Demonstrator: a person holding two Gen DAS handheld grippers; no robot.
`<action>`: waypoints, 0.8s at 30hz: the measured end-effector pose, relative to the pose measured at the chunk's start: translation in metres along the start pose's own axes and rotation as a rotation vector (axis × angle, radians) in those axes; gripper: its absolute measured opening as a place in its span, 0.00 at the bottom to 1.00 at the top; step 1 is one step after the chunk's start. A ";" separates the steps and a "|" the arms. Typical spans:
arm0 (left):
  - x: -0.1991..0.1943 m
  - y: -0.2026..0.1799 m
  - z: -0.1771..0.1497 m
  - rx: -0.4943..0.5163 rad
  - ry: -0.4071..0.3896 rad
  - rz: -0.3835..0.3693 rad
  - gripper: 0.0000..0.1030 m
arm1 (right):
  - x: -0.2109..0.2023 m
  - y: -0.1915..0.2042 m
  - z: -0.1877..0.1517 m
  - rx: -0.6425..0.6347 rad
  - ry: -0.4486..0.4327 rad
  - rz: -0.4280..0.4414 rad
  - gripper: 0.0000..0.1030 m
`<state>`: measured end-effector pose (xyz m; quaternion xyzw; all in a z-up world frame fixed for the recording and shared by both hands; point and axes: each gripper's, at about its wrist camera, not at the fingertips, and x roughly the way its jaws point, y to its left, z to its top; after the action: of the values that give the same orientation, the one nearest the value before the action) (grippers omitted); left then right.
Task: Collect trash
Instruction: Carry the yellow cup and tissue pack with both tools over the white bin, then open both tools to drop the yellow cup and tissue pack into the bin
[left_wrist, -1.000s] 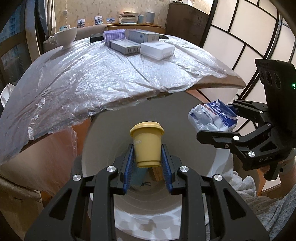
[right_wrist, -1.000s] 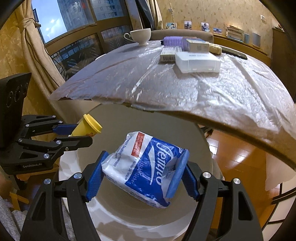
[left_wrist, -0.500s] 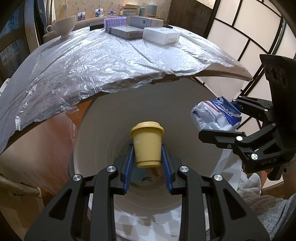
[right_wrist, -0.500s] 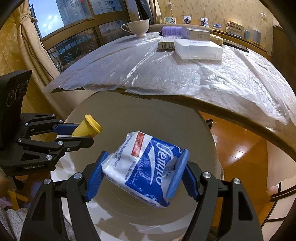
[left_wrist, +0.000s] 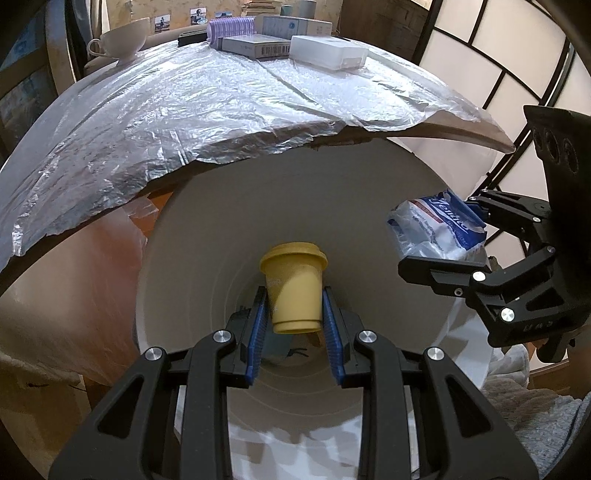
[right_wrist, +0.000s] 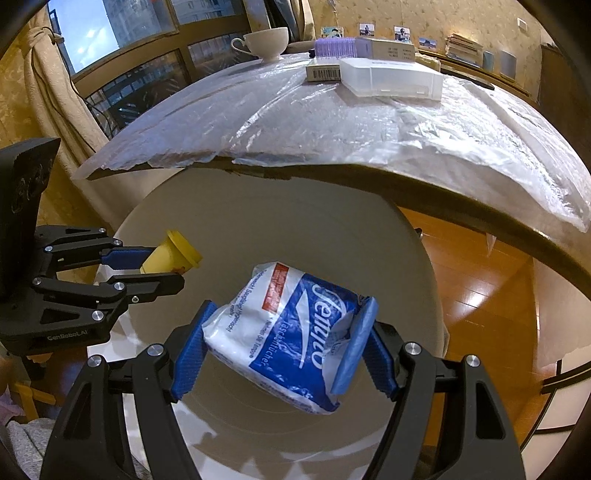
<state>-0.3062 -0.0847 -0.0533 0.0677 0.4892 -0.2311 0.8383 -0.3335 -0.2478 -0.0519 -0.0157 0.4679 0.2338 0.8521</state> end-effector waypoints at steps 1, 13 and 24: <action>0.000 -0.001 -0.002 0.001 0.002 0.001 0.30 | 0.000 0.000 0.000 0.000 0.001 -0.002 0.70; 0.015 -0.005 0.000 0.007 0.013 -0.008 0.31 | 0.001 0.007 0.002 0.002 0.008 -0.023 0.73; 0.001 0.004 0.008 -0.021 -0.044 -0.020 0.72 | -0.023 0.005 0.010 0.006 -0.080 -0.089 0.90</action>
<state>-0.2981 -0.0843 -0.0501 0.0490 0.4737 -0.2360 0.8470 -0.3383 -0.2500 -0.0268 -0.0246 0.4330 0.1948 0.8798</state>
